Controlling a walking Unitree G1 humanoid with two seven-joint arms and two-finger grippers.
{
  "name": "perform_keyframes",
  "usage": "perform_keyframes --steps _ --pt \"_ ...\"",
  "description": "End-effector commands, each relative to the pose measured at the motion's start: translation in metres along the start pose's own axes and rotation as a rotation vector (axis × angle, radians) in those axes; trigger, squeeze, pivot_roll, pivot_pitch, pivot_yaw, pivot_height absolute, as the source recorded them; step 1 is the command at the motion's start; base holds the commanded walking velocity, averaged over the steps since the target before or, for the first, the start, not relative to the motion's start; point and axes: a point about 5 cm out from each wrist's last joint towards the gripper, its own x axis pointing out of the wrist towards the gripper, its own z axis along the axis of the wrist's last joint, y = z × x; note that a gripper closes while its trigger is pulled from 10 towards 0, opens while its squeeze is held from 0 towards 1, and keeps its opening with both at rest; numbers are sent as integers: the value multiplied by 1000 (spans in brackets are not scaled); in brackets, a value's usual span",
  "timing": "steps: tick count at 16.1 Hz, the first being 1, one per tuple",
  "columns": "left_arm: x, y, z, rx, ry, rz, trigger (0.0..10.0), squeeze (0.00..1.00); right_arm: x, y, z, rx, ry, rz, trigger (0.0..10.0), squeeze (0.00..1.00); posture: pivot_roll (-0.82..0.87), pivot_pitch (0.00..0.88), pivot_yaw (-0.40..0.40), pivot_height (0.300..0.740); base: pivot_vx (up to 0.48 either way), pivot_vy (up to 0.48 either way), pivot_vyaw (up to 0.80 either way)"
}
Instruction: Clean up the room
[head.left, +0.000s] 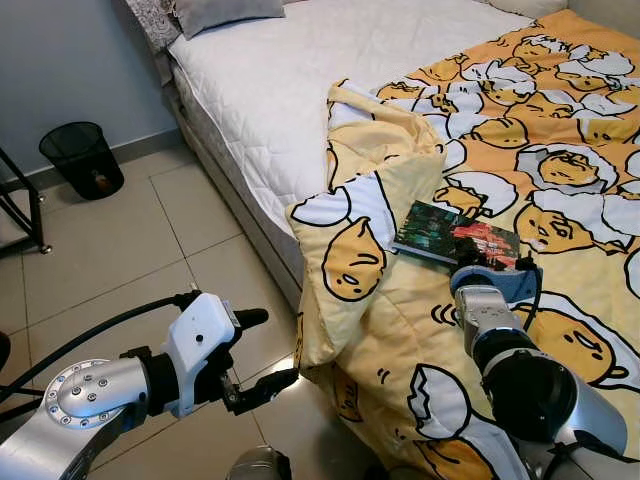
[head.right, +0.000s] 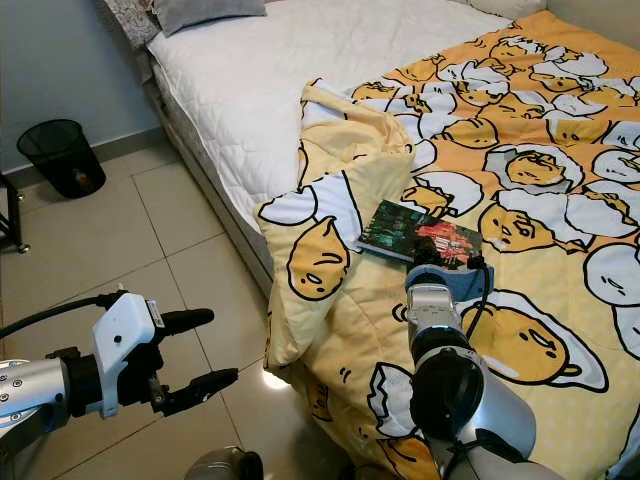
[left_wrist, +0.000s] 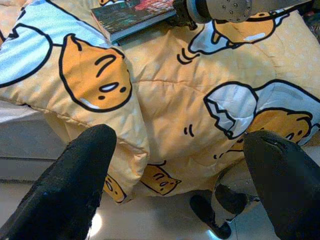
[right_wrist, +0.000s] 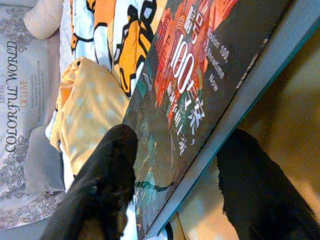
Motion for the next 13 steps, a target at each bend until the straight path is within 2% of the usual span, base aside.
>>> perform_keyframes --steps 1,13 --pt "-1 -3 4 8 -14 -3 10000 1000 2 9 0 -7 2 13 0 0 190 95 15 740 0 0 0" --pt "3 -6 2 2 -16 1 10000 1000 2 9 1 -11 0 10 0 0 182 73 8 740 0 0 0"
